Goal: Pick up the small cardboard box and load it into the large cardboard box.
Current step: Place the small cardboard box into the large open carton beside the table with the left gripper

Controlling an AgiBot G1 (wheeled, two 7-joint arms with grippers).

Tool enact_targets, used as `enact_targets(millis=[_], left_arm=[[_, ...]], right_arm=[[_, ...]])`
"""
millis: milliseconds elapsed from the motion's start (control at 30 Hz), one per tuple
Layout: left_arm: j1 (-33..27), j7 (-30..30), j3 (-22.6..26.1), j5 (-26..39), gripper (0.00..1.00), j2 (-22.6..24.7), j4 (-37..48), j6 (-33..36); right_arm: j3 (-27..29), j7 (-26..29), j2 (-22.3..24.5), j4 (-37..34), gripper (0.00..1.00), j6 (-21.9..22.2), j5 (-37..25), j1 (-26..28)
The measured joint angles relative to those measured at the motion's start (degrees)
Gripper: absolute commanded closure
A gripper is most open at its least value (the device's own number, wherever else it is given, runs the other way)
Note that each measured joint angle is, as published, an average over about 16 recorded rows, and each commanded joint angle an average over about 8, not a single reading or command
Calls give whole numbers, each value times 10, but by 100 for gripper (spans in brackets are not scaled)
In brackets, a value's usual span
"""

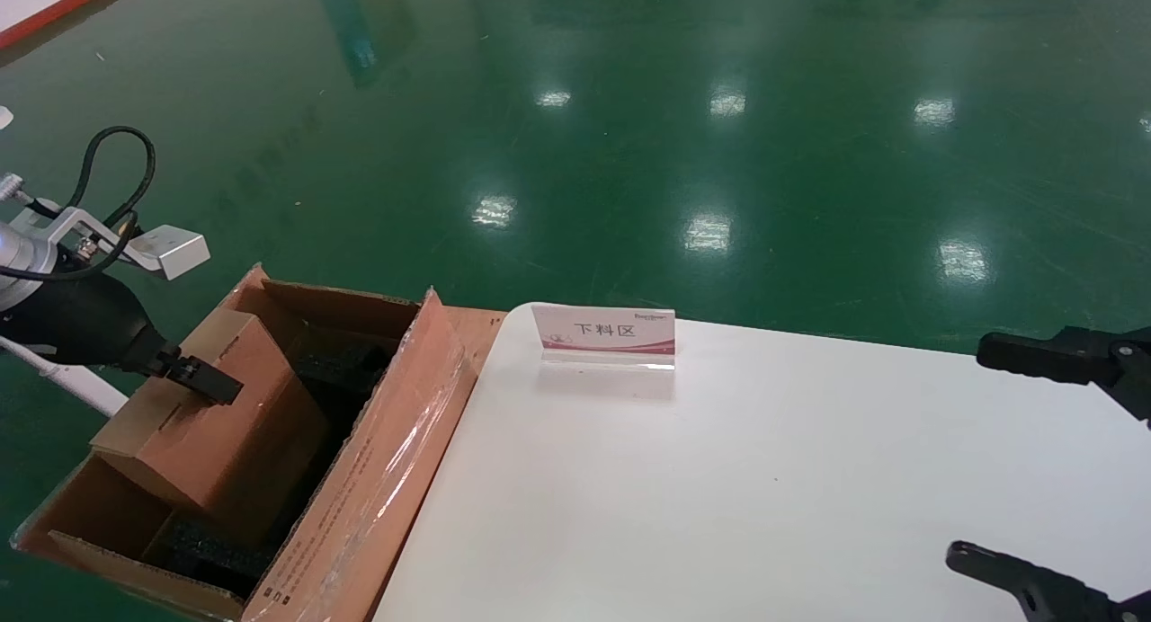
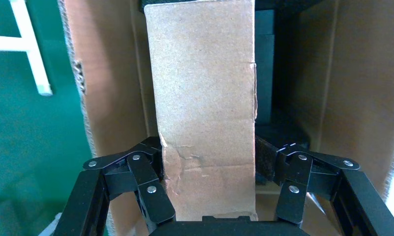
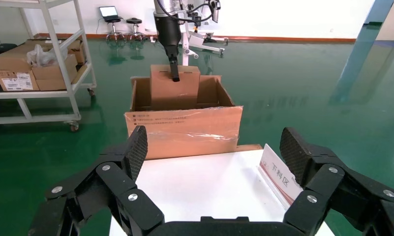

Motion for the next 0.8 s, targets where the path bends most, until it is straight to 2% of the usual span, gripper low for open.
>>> enact_targets(millis=[800], left_arm=[[56, 72, -11, -13, 100, 37, 101, -32]], right_arm=[[-1, 0, 0, 0, 0, 0, 1, 0]])
